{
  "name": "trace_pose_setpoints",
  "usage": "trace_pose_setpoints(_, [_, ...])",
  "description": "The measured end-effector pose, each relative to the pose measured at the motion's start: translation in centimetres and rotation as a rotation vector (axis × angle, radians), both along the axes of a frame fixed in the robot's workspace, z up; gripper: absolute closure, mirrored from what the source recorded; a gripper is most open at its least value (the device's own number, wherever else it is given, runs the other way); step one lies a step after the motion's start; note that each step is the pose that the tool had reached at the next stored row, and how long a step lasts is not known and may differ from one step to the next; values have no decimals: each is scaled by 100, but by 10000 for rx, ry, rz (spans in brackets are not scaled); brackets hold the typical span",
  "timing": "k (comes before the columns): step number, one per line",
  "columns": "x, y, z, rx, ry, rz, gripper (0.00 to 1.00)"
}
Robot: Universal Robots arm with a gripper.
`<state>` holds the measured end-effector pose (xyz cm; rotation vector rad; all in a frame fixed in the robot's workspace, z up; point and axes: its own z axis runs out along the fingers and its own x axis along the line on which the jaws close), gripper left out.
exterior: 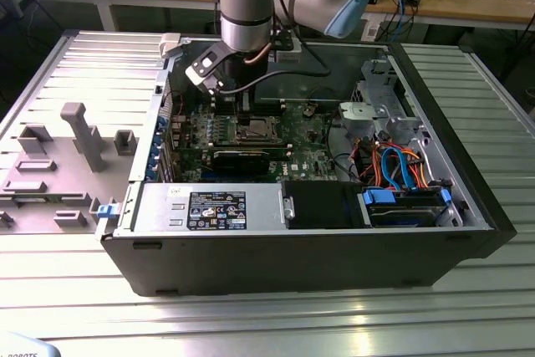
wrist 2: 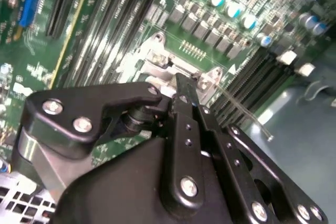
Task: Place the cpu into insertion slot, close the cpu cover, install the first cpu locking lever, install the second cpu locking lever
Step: 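Close the cpu cover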
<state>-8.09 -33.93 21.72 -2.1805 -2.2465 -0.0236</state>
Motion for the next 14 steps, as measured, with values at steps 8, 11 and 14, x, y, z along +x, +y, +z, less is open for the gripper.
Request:
trace_pose_setpoints(8, [82, 0, 0, 0, 0, 3, 89])
trace_pose_setpoints(11, [101, 0, 0, 0, 0, 3, 89])
trace_pose_setpoints(14, [102, 0, 0, 0, 0, 4, 89])
